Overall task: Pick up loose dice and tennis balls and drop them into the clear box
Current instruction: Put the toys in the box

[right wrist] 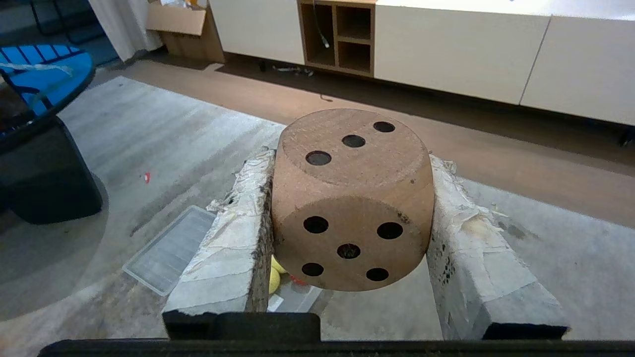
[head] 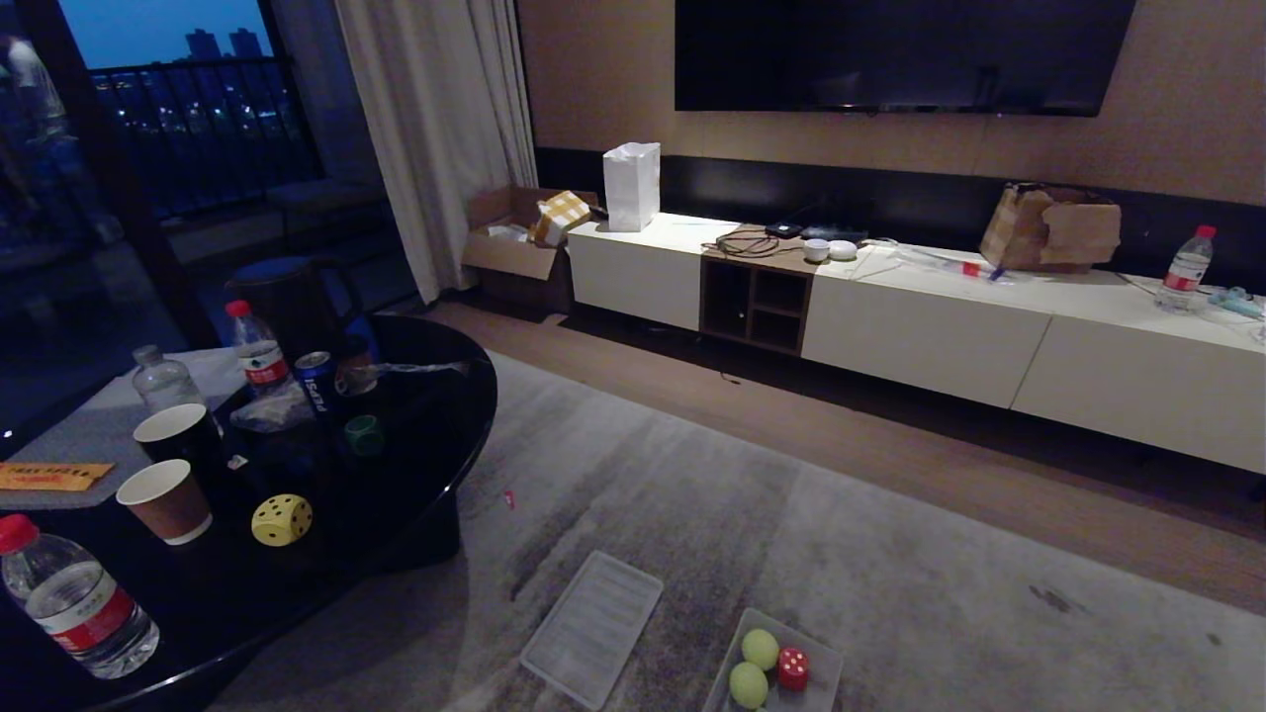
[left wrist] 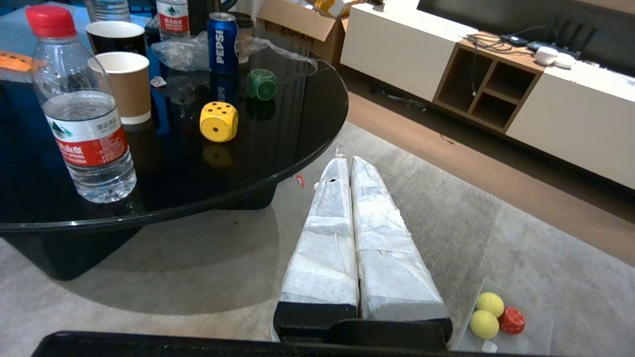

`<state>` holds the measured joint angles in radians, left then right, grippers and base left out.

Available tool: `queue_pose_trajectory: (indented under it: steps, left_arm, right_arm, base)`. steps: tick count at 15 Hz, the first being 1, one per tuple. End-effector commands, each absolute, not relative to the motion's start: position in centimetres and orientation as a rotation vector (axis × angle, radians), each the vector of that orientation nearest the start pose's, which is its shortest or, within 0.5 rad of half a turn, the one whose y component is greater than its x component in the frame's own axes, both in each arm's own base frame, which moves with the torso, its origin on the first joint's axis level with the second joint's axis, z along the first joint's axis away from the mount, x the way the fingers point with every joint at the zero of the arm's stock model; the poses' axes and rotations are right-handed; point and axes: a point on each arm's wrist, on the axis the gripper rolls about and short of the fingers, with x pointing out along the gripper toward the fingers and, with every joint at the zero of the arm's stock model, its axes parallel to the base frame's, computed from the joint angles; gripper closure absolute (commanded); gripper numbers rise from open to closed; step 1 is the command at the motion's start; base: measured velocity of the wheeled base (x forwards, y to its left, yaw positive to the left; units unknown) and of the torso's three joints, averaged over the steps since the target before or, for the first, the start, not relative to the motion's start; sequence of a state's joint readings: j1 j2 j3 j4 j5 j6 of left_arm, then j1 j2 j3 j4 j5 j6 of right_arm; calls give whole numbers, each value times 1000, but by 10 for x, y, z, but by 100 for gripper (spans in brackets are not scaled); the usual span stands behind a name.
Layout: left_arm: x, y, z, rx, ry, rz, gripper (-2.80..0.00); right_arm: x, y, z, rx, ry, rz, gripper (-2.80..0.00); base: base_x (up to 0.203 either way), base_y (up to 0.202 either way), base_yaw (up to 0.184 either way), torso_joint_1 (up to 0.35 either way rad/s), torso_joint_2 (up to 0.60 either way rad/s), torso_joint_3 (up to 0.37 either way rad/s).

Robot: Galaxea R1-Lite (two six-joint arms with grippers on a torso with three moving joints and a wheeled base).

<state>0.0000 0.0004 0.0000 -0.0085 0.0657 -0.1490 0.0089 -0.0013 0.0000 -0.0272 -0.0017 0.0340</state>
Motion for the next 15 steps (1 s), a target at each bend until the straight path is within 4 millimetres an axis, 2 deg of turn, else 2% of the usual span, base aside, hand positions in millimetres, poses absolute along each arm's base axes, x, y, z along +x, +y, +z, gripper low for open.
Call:
queue_pose_trajectory:
  steps: [1, 8, 15]
  left_arm:
    - [-23, 1, 76, -151, -14, 65, 0]
    - [-23, 1, 76, -151, -14, 65, 0]
    - [-23, 2, 76, -151, -15, 66, 0]
  right_arm:
    - [-22, 0, 75, 34, -18, 8, 0]
    - [-22, 0, 75, 35, -18, 8, 0]
    - [-22, 0, 75, 34, -18, 8, 0]
  base:
    - [0, 0, 0, 4, 2, -119]
    - [0, 0, 0, 2, 2, -184]
    - [-10, 0, 0, 2, 3, -19]
